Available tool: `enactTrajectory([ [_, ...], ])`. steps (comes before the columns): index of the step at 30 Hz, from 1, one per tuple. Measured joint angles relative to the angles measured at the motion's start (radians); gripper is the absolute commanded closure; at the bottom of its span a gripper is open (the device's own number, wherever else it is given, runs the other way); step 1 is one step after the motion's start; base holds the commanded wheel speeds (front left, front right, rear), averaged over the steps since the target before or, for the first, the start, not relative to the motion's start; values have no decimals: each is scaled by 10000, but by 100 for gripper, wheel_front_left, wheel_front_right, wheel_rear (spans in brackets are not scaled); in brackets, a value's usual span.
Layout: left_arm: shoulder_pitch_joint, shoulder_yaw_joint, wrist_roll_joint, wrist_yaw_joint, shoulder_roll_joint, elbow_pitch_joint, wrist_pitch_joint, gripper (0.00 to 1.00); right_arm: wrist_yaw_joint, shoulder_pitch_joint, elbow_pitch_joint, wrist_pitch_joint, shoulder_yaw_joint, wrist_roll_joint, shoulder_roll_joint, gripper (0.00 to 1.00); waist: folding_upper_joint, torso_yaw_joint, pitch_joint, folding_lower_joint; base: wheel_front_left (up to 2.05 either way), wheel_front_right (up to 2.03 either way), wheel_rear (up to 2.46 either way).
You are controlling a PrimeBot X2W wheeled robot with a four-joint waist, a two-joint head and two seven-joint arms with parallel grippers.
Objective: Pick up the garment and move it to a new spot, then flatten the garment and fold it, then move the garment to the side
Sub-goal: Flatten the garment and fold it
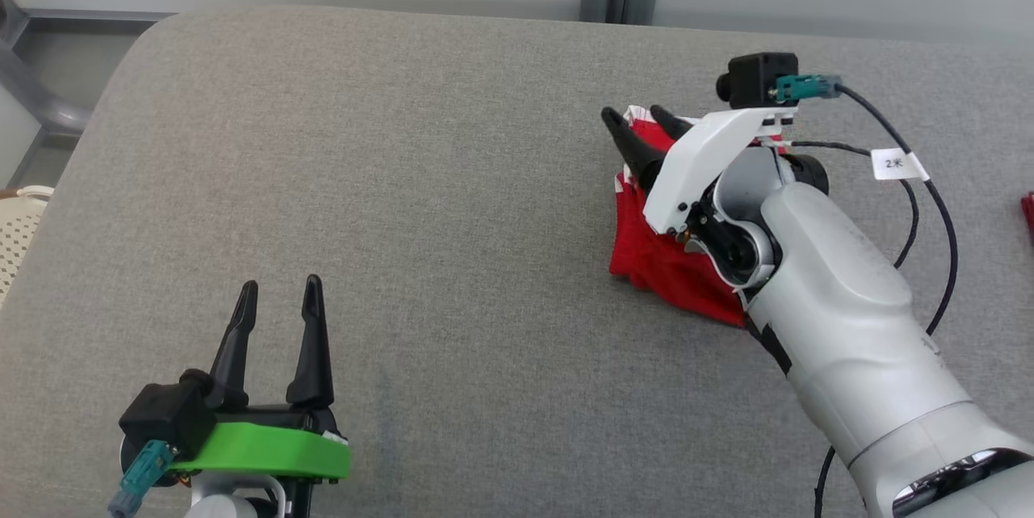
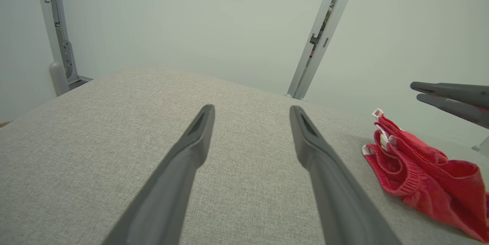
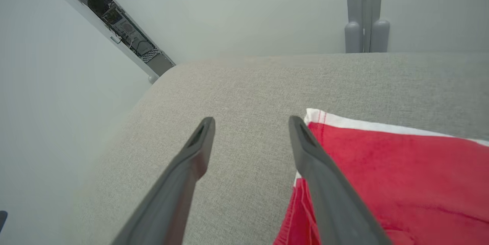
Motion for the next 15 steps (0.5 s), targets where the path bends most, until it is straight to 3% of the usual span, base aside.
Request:
enactTrajectory([
  [3,12,40,6,0,0,-33,0,0,2,-75,159,-190,-355,-489,-318,0,0,-115,-66,0,0,0,0],
  [8,21,-12,-8,0,0,-79,0,0,0,272,993,-387,-1114,-1657,-1450,0,0,-263,-141,0,0,0,0],
  [9,24,-44,-10,0,-2,-86,0,0,0,380,1160,-422,-1231,-1881,-1592,65,0,-281,-140,0,0,0,0],
  [10,27,-61,-10,0,0,-94,0,0,-4,506,1344,-453,-1365,-2061,-1707,100,0,-304,-134,0,0,0,0],
  [15,43,-56,-6,0,0,-102,0,0,-6,1006,1781,-403,-1555,-2475,-1737,100,0,-431,-66,0,0,0,0],
])
